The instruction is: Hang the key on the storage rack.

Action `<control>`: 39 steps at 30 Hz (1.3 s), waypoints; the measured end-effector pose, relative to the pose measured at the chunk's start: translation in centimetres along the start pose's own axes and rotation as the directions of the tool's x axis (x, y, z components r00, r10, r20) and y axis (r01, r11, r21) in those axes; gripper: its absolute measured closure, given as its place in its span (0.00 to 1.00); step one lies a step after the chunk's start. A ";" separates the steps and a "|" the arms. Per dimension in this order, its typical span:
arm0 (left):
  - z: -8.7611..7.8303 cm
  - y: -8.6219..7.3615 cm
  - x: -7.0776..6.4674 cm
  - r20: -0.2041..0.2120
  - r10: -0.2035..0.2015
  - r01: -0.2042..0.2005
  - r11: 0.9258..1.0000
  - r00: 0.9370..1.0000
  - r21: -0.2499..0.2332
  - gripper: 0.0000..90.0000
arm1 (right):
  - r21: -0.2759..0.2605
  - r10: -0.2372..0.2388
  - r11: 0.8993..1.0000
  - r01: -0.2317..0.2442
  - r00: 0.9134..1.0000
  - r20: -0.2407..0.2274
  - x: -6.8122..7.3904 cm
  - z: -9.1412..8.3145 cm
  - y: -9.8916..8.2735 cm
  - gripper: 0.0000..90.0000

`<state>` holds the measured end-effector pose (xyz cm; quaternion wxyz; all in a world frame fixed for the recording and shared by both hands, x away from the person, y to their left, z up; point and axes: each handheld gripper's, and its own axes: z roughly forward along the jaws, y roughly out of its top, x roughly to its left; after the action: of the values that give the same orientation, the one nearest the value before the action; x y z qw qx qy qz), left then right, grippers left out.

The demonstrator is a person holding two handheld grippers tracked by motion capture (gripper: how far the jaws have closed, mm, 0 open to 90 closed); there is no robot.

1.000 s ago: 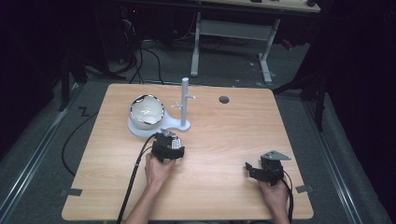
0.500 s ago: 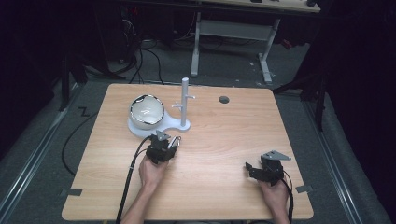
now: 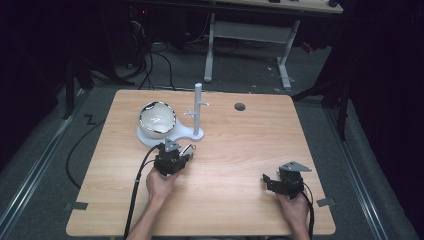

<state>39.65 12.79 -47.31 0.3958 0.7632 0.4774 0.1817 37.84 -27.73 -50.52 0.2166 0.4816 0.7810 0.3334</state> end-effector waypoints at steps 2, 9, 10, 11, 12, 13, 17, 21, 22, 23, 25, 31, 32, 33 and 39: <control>-0.7 0.3 -0.2 0.006 0.008 -0.008 1.000 1.000 -0.020 0.81 | 0.000 0.000 1.000 0.000 1.000 0.000 0.0 0.0 0.0 0.29; -2.3 0.9 -0.3 0.034 0.021 -0.018 0.998 0.999 -0.062 0.81 | 0.000 -0.001 1.000 0.001 1.000 -0.001 0.0 0.0 0.0 0.29; -2.5 1.0 -0.3 0.035 0.020 -0.018 0.998 0.999 -0.066 0.81 | 0.000 -0.001 1.000 0.001 1.000 -0.001 0.0 0.0 0.0 0.29; -2.7 1.1 -0.3 0.038 0.018 -0.015 0.997 0.999 -0.070 0.81 | 0.000 -0.001 1.000 0.001 1.000 -0.001 0.0 0.0 0.0 0.29; -2.9 1.1 -0.2 0.046 0.014 -0.011 0.997 0.999 -0.076 0.81 | 0.000 -0.001 1.000 0.001 1.000 -0.001 0.0 0.0 0.0 0.29; -3.1 1.3 -0.2 0.051 0.014 -0.010 0.997 0.999 -0.081 0.81 | 0.000 -0.001 1.000 0.001 1.000 -0.001 0.0 0.0 0.0 0.29; -3.9 1.7 -0.1 0.052 0.019 -0.014 0.995 0.998 -0.102 0.81 | 0.000 0.000 1.000 0.000 1.000 -0.001 0.0 0.0 0.0 0.29; -4.7 1.9 0.2 0.061 0.011 -0.003 0.993 0.998 -0.121 0.81 | 0.000 0.000 1.000 0.000 1.000 -0.002 0.0 0.0 0.0 0.29; -4.9 1.9 0.4 0.061 0.006 0.002 0.992 0.998 -0.123 0.81 | 0.000 0.000 1.000 0.000 1.000 -0.001 0.0 0.0 0.0 0.29; -5.0 1.9 0.5 0.062 0.005 0.003 0.992 0.998 -0.123 0.81 | 0.000 0.000 1.000 0.000 1.000 -0.002 0.0 0.0 0.0 0.29; -5.2 2.0 0.7 0.066 -0.004 0.013 0.992 0.998 -0.125 0.81 | 0.001 0.000 1.000 0.000 1.000 -0.002 0.0 0.0 0.0 0.29; -6.0 2.5 1.2 0.054 -0.007 0.015 0.990 0.999 -0.137 0.81 | 0.001 0.000 1.000 0.000 1.000 -0.002 0.0 0.0 0.0 0.29; -6.1 2.6 1.2 0.054 -0.009 0.016 0.990 0.999 -0.140 0.81 | 0.000 0.000 1.000 0.000 1.000 -0.002 0.0 0.0 0.0 0.29; -6.3 2.7 1.3 0.051 -0.006 0.014 0.990 0.999 -0.143 0.81 | 0.000 -0.001 1.000 0.001 1.000 -0.002 0.0 0.0 0.0 0.29; -6.8 3.5 2.0 0.053 -0.016 0.023 0.988 0.998 -0.150 0.81 | 0.000 0.000 1.000 0.000 1.000 -0.002 0.0 0.0 0.0 0.29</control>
<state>38.15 16.62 -40.54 0.4663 0.7307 0.4594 0.1938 37.85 -27.72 -50.52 0.2159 0.4814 0.7811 0.3338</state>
